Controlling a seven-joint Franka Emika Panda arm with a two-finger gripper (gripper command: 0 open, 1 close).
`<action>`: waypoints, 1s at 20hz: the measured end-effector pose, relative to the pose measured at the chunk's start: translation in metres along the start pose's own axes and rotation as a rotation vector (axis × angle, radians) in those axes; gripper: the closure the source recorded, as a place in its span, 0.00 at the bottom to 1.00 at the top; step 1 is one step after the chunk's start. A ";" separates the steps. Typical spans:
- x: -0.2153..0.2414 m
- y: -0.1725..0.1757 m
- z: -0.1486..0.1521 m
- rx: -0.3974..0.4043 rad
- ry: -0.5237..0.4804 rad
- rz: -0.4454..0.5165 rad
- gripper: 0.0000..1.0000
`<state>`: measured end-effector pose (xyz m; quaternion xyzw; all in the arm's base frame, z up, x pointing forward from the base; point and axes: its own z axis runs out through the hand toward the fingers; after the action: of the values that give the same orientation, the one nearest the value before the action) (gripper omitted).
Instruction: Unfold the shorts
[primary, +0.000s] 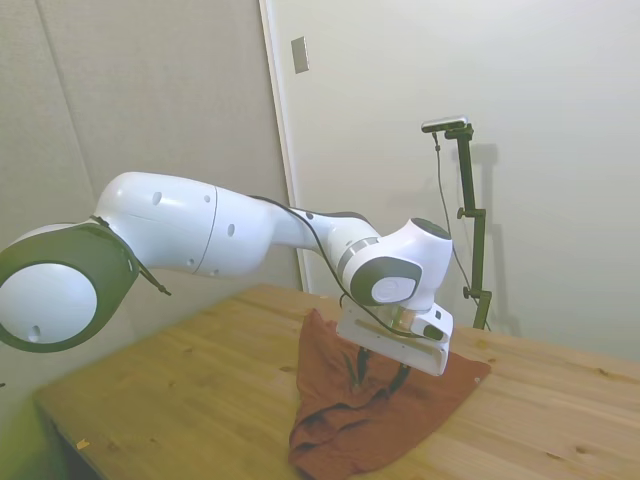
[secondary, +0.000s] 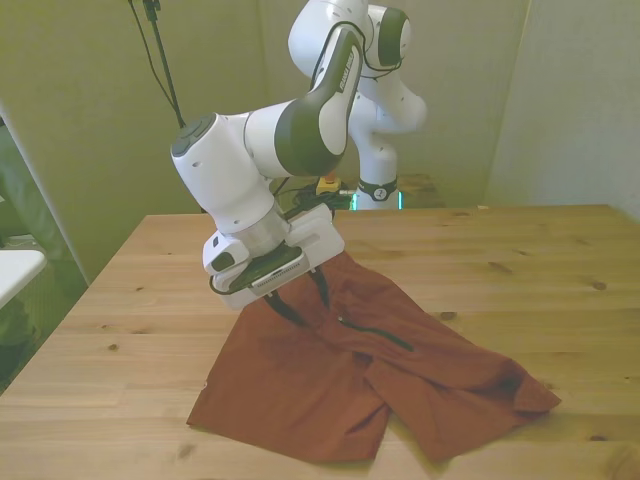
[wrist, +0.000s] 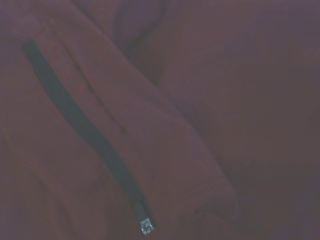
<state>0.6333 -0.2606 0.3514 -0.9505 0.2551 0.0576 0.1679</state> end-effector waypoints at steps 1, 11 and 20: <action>0.001 0.001 0.002 -0.001 -0.003 0.001 1.00; 0.003 -0.002 -0.003 0.004 0.010 -0.001 1.00; -0.051 -0.089 -0.037 0.010 0.032 -0.101 1.00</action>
<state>0.6356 -0.1775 0.4222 -0.9621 0.2096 0.0326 0.1715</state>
